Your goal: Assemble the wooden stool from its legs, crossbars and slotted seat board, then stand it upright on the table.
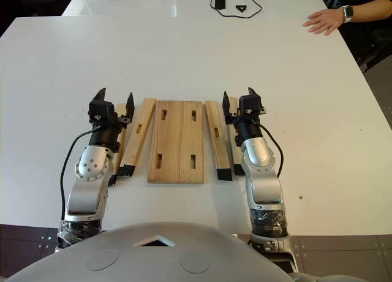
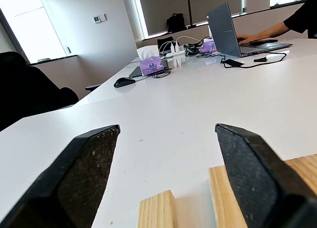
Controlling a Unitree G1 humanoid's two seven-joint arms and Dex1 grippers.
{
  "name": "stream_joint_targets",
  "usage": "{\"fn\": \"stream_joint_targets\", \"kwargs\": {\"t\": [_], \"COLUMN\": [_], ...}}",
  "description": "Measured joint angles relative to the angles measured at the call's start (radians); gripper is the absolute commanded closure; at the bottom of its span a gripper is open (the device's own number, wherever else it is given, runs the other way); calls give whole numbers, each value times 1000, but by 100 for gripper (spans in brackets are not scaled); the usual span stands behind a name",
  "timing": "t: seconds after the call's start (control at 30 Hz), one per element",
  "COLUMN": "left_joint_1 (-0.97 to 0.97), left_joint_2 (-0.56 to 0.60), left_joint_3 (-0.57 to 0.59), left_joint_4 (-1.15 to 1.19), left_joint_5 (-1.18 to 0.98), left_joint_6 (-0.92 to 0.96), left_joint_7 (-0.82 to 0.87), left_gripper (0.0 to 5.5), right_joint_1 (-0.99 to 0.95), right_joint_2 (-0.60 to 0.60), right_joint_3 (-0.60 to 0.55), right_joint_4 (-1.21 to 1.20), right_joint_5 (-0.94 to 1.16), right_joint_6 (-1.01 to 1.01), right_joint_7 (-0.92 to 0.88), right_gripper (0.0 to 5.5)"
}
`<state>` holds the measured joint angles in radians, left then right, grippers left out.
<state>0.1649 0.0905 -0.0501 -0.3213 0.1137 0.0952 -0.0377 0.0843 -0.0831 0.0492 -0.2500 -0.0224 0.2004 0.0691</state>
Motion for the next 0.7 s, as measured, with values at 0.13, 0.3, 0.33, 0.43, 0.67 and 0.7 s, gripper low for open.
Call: {"fn": "stream_joint_targets", "kwargs": {"t": [0.13, 0.3, 0.33, 0.43, 0.67, 0.7], "left_joint_1": [-12, -19, -19, -20, -26, -28], "left_joint_2": [16, 20, 20, 18, 6, 3], "left_joint_3": [5, 1, -2, -13, -11, -8], "left_joint_4": [14, 18, 18, 20, 27, 30], "left_joint_5": [0, 1, 3, 11, 22, 22], "left_joint_6": [-3, -2, -1, 4, 23, 24], "left_joint_7": [-2, -7, -7, -5, 9, 14], "left_gripper": [194, 194, 194, 194, 194, 211], "right_joint_1": [-28, -30, -30, -30, -50, -55], "right_joint_2": [4, 10, 13, 24, 30, 28], "right_joint_3": [2, 1, 1, 2, -9, -10], "right_joint_4": [30, 38, 40, 47, 67, 70], "right_joint_5": [-2, -10, -10, -12, 0, 0], "right_joint_6": [-9, -16, -16, -16, -16, -16], "right_joint_7": [-4, -14, -16, -16, -14, -13], "right_gripper": [197, 197, 197, 197, 197, 197]}}
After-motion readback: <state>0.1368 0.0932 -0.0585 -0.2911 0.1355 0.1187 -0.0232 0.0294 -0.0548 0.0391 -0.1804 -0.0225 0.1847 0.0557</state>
